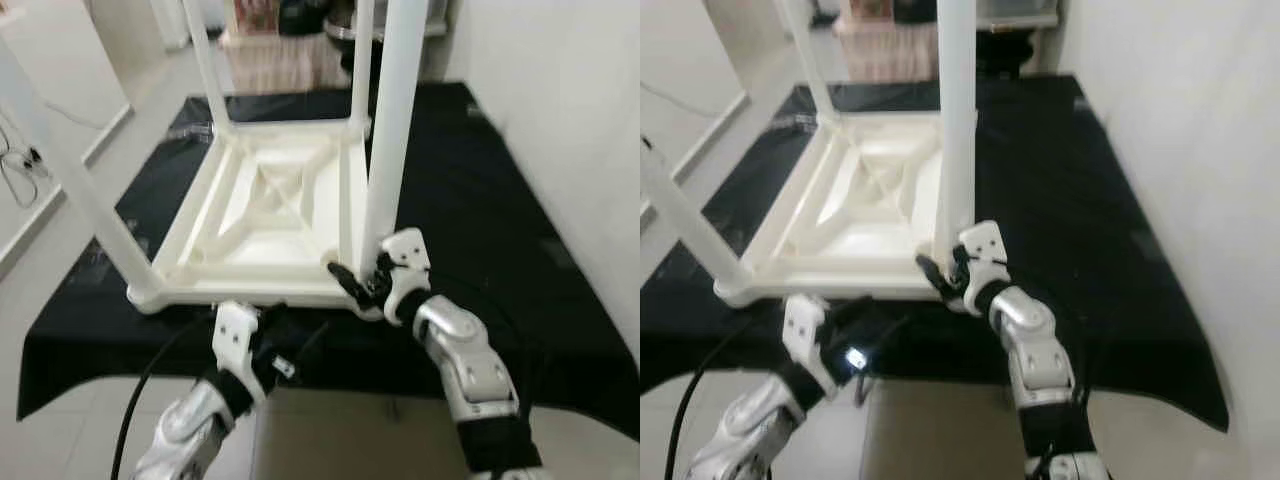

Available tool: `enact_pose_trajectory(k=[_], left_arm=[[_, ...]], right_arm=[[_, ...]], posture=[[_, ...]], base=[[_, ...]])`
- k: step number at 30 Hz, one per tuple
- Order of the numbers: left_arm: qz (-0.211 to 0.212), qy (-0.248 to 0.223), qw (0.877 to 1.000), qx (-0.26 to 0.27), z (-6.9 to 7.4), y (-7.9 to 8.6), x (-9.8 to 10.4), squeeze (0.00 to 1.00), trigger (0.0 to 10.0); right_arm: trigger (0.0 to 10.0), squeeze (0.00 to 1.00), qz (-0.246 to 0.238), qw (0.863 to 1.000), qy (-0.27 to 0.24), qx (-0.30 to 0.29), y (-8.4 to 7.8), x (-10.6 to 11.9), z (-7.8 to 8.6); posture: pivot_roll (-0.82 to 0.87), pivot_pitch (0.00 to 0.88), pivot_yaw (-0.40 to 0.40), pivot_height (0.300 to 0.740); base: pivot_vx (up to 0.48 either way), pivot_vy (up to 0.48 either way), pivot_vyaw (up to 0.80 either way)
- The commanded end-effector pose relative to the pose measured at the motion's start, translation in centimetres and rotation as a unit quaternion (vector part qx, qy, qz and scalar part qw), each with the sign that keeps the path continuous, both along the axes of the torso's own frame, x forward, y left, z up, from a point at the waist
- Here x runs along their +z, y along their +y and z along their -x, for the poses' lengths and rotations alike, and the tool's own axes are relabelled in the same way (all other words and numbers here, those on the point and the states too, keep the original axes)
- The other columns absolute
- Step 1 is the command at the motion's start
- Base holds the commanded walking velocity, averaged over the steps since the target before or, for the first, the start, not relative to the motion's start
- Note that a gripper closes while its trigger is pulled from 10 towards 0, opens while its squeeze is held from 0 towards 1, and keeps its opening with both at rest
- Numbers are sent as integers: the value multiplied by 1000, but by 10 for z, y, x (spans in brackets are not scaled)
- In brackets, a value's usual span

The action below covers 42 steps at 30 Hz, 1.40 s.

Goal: Building children table

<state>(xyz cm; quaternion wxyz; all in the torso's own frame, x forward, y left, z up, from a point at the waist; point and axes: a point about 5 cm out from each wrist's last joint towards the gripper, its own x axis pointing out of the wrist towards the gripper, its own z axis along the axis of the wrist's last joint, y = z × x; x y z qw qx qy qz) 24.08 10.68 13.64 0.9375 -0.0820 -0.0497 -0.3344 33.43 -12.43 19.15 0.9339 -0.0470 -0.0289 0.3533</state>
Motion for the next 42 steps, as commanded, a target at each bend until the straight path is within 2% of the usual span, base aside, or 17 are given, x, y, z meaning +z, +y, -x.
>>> enact_pose_trajectory(k=[1,2,3,7,9,12,16,17,31,34,36,37,38,39,40,41,42], left_arm=[[-1,10,1000,2,1,1,-4,0,10000],[-1,10,1000,2,1,1,-4,0,10000],[0,10,1000,3,1,1,-4,0,10000],[0,10,1000,5,1,0,-4,0,10000],[0,10,1000,5,1,-1,-4,0,10000],[-2,11,1000,5,2,-1,-5,0,10000],[-3,11,1000,5,2,-2,-5,0,10000],[-4,12,1000,5,3,-2,-5,0,10000],[-3,15,1000,1,4,-3,-7,0,10000],[-3,16,1000,1,4,-2,-7,0,10000],[-2,16,1000,3,5,-1,-7,0,10000],[-2,16,1000,3,5,-1,-7,0,10000],[-3,16,1000,3,6,0,-8,0,10000],[-4,16,1000,4,6,1,-8,0,10000],[-4,16,1000,4,6,1,-8,0,10000],[-6,16,1000,4,6,3,-7,0,10000],[-8,16,1000,4,5,4,-7,0,10000]], right_arm=[[10000,647,14,996,-16,89,2,10,0],[10000,647,14,996,-16,89,2,10,0],[10000,0,27,992,-16,120,-2,13,-2],[10000,0,34,983,-13,181,-10,26,-11],[10000,0,35,980,-12,193,-12,30,-15],[10000,0,34,969,-11,243,-11,42,-22],[10000,0,29,966,-9,258,-12,46,-27],[0,0,25,965,-9,261,-12,47,-28],[0,0,1,972,-12,235,-30,41,-33],[0,0,6,983,-26,181,-44,40,-32],[0,0,1,994,-24,105,-55,35,-30],[0,0,1,994,-24,105,-55,35,-30],[0,0,-23,999,-40,-3,-58,28,-28],[0,0,-60,991,-33,-112,-62,20,-24],[0,0,-60,991,-33,-112,-62,20,-24],[0,0,-27,971,-3,-237,-62,-11,-6],[0,0,-18,962,28,-272,-49,-36,14]], posture=[[-57,123,27,740],[-57,123,27,740],[-55,122,24,740],[-46,119,21,740],[-45,119,22,740],[-38,118,21,740],[-33,116,22,740],[-32,117,21,740],[-42,114,30,740],[-44,115,27,740],[-49,118,20,740],[-49,118,20,740],[-40,116,23,740],[-36,114,24,740],[-36,114,24,740],[-37,129,25,740],[-44,130,44,740]], base=[[0,0,0],[0,0,0],[0,0,0],[0,0,0],[0,0,0],[0,0,0],[0,0,0],[0,0,0],[0,0,0],[0,0,0],[0,0,0],[0,0,0],[0,0,0],[0,0,0],[0,0,0],[0,0,0],[0,0,0]])
